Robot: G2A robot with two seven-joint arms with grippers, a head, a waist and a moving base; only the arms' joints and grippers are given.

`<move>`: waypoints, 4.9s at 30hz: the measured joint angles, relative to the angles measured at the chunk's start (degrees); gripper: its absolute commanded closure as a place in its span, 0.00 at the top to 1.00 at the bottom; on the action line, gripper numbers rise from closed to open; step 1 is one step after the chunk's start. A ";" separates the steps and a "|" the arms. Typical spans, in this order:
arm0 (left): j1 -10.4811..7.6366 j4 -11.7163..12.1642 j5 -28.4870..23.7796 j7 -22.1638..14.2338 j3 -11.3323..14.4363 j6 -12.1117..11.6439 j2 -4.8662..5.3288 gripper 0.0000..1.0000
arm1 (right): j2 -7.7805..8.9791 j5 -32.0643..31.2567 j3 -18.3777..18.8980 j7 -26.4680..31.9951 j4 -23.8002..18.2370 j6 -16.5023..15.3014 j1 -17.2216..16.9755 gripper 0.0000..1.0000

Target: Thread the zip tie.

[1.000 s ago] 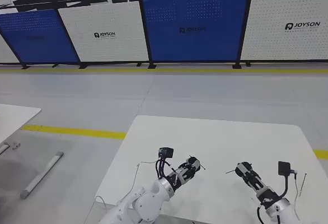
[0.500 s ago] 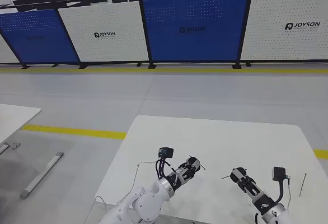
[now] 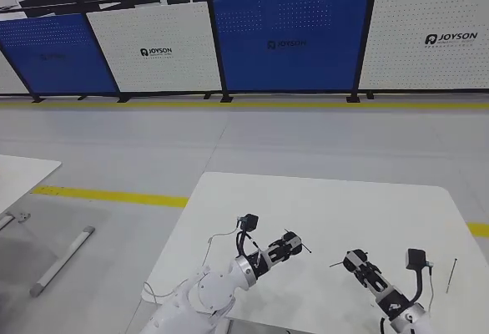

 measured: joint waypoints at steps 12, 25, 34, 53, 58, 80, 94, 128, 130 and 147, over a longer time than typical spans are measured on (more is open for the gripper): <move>0.01 -0.01 -0.04 0.02 0.00 0.03 0.00 0.00 | -2.30 -5.49 -6.60 -15.47 -3.75 9.47 -1.60 0.00; 0.01 -0.01 -0.04 0.02 0.00 0.03 0.00 0.00 | -2.67 -8.06 -7.36 -17.50 -2.93 8.18 -1.51 0.00; 0.01 -0.01 -0.04 0.02 0.00 0.03 0.00 0.00 | -4.01 -17.10 -10.63 -24.95 0.49 2.87 -1.60 0.00; 0.01 -0.01 -0.04 0.02 0.00 0.03 0.00 0.00 | -5.55 -16.01 -11.02 -31.58 0.00 2.50 -1.72 0.00; 0.01 -0.01 -0.04 0.02 0.00 0.03 0.00 0.00 | -6.94 -18.29 -13.62 -35.20 2.09 5.12 -0.11 0.00; -0.90 1.08 0.73 1.80 1.18 0.94 -0.37 0.00 | -7.83 -19.57 -15.55 -37.66 3.06 7.99 0.79 0.00; -1.62 2.14 1.62 2.50 2.10 0.95 -0.60 0.00 | -8.05 -15.41 -12.67 -34.73 3.51 6.24 1.15 0.00; -1.62 2.14 1.62 2.50 2.10 0.95 -0.60 0.00 | -10.98 -16.93 -14.17 -28.87 6.76 9.03 4.70 0.00; -1.62 2.14 1.62 2.50 2.10 0.95 -0.60 0.00 | -11.12 -17.24 -14.13 -28.78 6.77 9.19 4.64 0.00; -1.62 2.14 1.62 2.50 2.10 0.95 -0.60 0.00 | -11.89 -17.99 -13.68 -28.20 7.77 7.85 4.34 0.00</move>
